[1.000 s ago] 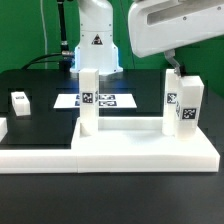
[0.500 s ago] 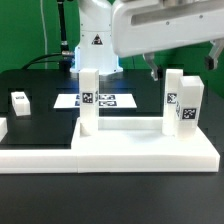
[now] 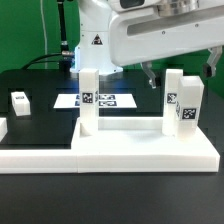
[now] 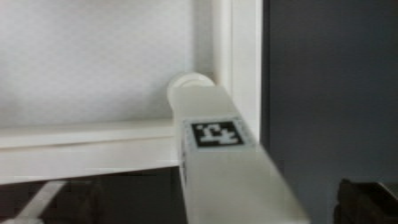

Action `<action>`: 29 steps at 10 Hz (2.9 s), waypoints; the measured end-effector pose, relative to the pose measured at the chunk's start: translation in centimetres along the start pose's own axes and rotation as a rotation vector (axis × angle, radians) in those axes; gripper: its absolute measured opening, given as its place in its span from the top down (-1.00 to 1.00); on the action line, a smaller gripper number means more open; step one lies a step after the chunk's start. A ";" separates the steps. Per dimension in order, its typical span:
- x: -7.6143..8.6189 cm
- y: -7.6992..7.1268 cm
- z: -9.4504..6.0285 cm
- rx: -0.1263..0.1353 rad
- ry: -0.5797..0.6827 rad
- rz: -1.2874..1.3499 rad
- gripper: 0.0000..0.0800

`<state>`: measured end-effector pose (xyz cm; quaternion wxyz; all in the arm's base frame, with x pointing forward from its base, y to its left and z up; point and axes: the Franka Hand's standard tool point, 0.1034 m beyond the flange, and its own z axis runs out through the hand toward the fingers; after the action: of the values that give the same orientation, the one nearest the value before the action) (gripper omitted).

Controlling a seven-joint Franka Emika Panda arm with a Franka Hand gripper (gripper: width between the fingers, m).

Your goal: Assemble desk

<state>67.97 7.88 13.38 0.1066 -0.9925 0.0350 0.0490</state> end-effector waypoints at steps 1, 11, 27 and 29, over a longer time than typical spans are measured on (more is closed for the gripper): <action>0.6 0.0 0.1 0.003 0.006 0.000 -0.62; 0.2 -0.6 1.0 0.012 0.004 0.465 0.24; -1.4 -2.0 1.4 0.017 0.060 0.562 -0.62; -1.4 -2.0 1.4 0.013 0.060 0.434 -0.62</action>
Offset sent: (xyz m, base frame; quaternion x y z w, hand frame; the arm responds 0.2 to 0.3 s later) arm 0.0000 0.0000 0.0000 0.0000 0.0000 0.0000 1.0000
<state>66.66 10.21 12.60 0.0988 -0.9619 0.2515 0.0408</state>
